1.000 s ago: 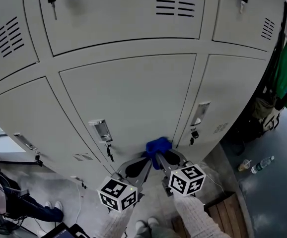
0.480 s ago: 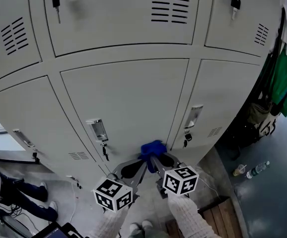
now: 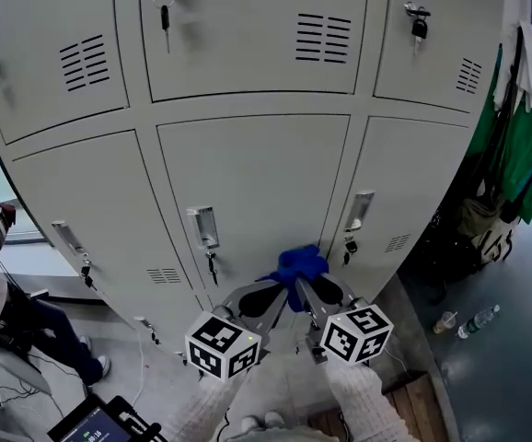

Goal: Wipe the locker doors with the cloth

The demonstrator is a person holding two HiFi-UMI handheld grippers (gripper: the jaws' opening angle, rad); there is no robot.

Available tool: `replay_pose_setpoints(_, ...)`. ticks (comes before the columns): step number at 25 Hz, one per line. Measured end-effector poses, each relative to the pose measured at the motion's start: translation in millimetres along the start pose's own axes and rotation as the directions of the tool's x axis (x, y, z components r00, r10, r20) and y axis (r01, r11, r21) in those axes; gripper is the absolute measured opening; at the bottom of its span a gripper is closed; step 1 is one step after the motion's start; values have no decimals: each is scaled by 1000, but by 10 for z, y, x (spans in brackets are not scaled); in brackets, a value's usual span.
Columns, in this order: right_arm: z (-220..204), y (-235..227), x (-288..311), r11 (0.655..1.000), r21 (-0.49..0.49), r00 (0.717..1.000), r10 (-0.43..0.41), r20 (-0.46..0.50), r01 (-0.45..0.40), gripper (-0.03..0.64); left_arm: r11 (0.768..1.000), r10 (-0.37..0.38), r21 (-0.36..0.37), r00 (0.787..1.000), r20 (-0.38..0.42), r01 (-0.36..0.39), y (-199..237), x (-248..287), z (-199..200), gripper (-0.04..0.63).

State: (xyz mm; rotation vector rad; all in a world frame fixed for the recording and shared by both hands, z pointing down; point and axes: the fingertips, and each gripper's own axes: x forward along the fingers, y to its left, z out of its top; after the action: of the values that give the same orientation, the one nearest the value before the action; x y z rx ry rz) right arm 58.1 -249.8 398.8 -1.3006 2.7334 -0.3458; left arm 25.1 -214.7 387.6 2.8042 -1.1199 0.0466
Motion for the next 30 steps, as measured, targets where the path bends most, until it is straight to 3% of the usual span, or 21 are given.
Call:
replay_pose_setpoints(6,248,272,-227,999,-42,996,32,84,-28,57,996,8,92,999,44,-12,-144,-155,169,8)
replay_pose_setpoints(17,150,486,-333,996,-39,994,81,79,-78,57,1000,14,1,997,75,-14,-131,-382,101,8)
replay_pose_setpoints(21,81,549,-306,994,-24,993,104,64,-103,57,999,27,20,997,66,-28,-114,-459,106,8)
replay_pose_setpoints(30,-43,689,-203,989,-29,989,148,18,-147,57,998,65,-12,995,71,-65,-34,-635,30,8)
